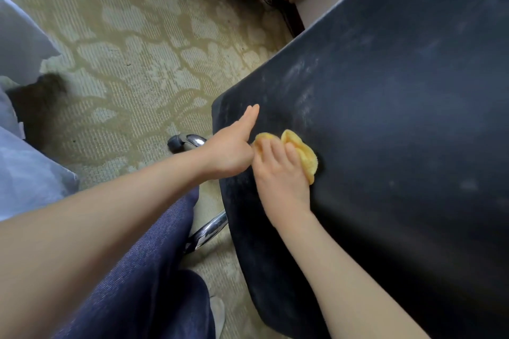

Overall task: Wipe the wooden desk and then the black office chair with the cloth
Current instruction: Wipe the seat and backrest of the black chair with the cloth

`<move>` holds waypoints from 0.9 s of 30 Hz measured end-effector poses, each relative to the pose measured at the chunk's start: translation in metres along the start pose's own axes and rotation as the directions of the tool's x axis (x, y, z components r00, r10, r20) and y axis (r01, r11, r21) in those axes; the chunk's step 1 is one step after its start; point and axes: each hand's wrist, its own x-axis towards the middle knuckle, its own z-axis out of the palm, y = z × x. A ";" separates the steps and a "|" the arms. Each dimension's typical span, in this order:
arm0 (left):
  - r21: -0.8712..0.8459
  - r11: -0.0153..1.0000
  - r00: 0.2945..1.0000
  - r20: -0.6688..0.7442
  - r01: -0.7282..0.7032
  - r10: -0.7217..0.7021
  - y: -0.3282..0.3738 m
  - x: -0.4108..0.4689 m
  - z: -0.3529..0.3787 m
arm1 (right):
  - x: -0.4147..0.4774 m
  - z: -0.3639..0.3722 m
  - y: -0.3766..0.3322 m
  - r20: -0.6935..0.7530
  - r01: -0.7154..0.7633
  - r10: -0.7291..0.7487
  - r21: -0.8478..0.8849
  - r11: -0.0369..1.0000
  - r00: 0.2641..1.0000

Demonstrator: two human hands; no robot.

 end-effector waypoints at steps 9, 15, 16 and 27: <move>0.003 1.000 0.998 0.055 0.015 -0.015 -0.004 -0.017 0.006 | -0.111 -0.017 0.011 0.219 0.121 -0.163 0.196 0.973 0.962; -0.022 1.000 0.994 0.106 -0.004 0.006 -0.014 -0.026 0.020 | -0.115 -0.054 0.054 -0.009 0.050 -0.050 0.131 0.990 0.999; -0.022 1.000 0.995 0.099 0.000 0.003 -0.016 -0.026 0.019 | -0.103 -0.062 0.060 -0.065 0.022 -0.014 0.117 0.993 0.998; -0.136 0.984 0.982 -0.130 0.117 -0.135 -0.053 -0.010 -0.028 | 0.123 -0.067 0.062 -0.011 -0.031 0.030 -0.032 0.999 0.999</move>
